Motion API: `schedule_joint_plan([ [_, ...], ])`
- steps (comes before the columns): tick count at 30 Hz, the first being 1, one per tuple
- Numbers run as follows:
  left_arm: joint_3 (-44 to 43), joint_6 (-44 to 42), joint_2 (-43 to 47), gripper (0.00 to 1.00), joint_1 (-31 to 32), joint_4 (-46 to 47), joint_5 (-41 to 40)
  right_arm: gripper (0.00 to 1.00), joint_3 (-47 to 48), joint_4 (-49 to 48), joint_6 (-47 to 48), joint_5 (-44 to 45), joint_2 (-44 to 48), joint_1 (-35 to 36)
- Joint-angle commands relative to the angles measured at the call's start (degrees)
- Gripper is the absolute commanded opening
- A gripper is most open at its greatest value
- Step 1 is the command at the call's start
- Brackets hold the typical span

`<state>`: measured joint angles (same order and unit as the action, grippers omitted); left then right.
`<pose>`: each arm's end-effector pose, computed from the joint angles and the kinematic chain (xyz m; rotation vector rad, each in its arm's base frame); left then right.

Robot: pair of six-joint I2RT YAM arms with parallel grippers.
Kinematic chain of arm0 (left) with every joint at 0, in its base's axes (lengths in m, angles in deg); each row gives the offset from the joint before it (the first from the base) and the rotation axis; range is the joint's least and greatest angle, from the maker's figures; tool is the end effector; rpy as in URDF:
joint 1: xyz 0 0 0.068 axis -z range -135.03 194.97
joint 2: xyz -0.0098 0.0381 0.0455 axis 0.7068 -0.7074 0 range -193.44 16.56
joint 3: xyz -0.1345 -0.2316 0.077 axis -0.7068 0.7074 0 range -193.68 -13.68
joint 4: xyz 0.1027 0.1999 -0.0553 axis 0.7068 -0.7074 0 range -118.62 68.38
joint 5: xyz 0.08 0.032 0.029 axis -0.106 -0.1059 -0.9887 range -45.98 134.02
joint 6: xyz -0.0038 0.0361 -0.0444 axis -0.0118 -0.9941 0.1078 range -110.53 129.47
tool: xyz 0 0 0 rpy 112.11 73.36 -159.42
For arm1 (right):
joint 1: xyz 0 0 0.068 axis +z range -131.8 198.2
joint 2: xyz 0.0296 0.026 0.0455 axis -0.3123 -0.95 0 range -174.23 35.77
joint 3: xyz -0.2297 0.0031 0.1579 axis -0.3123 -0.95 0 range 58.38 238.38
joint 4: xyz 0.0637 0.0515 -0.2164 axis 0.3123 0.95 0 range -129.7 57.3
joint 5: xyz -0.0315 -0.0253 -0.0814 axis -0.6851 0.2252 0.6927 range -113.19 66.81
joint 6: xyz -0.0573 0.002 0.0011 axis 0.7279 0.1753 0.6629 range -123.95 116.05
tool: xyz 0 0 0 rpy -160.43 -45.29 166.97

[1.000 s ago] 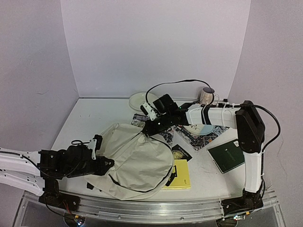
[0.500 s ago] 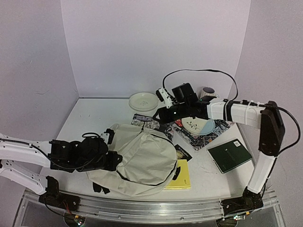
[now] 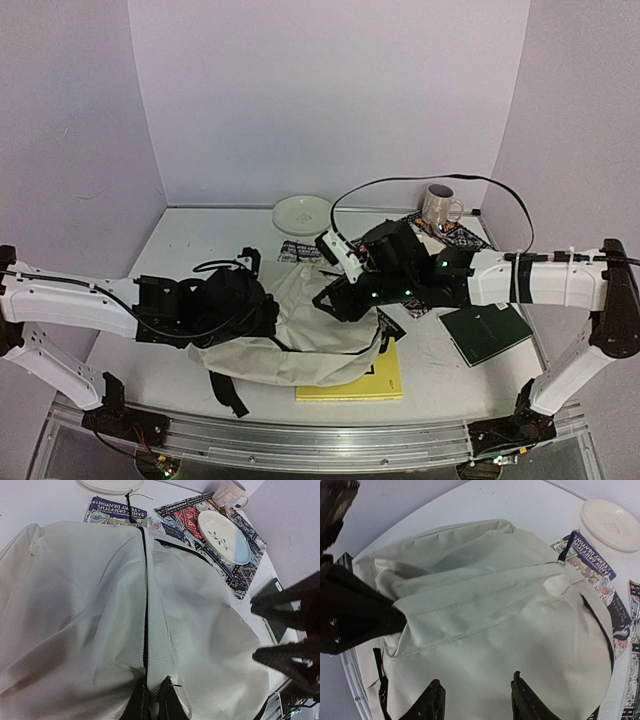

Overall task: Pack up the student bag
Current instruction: Unzip the largest pocket of the student bag.

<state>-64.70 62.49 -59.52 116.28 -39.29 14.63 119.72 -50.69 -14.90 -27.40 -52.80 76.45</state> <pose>0.1002 -0.2337 0.2657 0.1028 2.2683 -0.5969 0.1761 0.2905 0.3076 -0.8327 1.7671 0.8909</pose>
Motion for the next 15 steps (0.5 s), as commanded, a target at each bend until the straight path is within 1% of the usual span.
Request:
schedule_joint_plan([
  [1, -5.76, 3.95, -3.67, 0.00, -0.71, 5.25, -4.01, 0.45, -2.74, -1.90, -1.47, 1.08, 4.35, 3.86],
  [4, -6.33, 5.91, -5.87, 0.00, -1.45, 6.13, -1.72, 0.44, -4.36, -2.50, -2.14, 0.34, 4.39, 6.02],
  [8, -5.90, 7.46, -7.66, 0.00, -1.98, 9.53, 1.50, 0.43, -6.51, -3.52, -3.73, -0.40, 4.73, 8.01],
  [12, -4.38, 9.42, -8.32, 0.00, -3.17, 13.82, 5.58, 0.38, -8.40, -4.82, -4.52, -0.76, 4.87, 8.88],
  [15, -3.11, 11.01, -8.37, 0.00, -4.19, 17.28, 8.73, 0.37, -8.30, -5.30, -4.49, -0.83, 3.61, 9.10],
])
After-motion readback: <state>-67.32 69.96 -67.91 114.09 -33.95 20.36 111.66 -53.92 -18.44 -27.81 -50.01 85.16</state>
